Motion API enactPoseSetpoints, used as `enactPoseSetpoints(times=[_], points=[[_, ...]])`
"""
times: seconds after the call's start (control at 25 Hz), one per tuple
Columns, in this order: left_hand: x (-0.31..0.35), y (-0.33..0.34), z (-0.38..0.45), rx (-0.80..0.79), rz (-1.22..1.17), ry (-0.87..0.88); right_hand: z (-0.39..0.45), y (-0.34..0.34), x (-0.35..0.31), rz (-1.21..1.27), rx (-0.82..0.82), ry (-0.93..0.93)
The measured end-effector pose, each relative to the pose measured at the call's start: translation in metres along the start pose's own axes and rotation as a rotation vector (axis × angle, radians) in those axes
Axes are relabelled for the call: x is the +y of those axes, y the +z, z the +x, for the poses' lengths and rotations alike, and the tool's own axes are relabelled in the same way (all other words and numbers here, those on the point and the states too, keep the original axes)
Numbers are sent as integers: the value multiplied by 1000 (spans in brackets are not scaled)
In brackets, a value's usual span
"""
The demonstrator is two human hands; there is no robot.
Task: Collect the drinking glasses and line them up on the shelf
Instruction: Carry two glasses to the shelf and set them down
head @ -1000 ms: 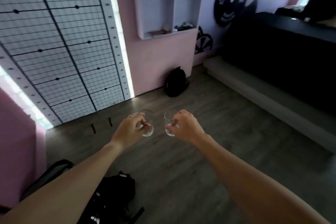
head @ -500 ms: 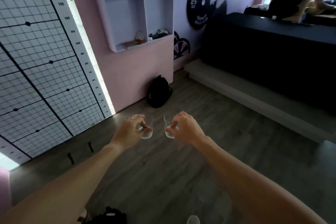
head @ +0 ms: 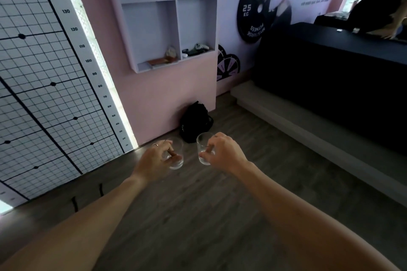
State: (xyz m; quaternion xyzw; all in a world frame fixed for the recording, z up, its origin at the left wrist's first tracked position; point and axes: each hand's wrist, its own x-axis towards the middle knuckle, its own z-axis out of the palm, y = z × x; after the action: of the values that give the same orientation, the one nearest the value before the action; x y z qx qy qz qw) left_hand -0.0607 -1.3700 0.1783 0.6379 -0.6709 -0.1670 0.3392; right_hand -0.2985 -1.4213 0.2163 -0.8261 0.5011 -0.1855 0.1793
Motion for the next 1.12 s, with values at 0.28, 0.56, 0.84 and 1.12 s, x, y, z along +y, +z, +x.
enactPoseSetpoints(times=[0.28, 0.56, 0.84, 1.12], points=[[-4, 31, 75, -7, 23, 2, 59, -18, 47, 17, -15, -8], [-29, 49, 156, -9, -4, -3, 137, -17, 79, 0, -12, -17], [-75, 41, 263, 2, -32, -11, 256, -7, 95, -18, -13, -29], [-113, 27, 372, 24, -47, -11, 371, -1, 100, -3, 8, -33]])
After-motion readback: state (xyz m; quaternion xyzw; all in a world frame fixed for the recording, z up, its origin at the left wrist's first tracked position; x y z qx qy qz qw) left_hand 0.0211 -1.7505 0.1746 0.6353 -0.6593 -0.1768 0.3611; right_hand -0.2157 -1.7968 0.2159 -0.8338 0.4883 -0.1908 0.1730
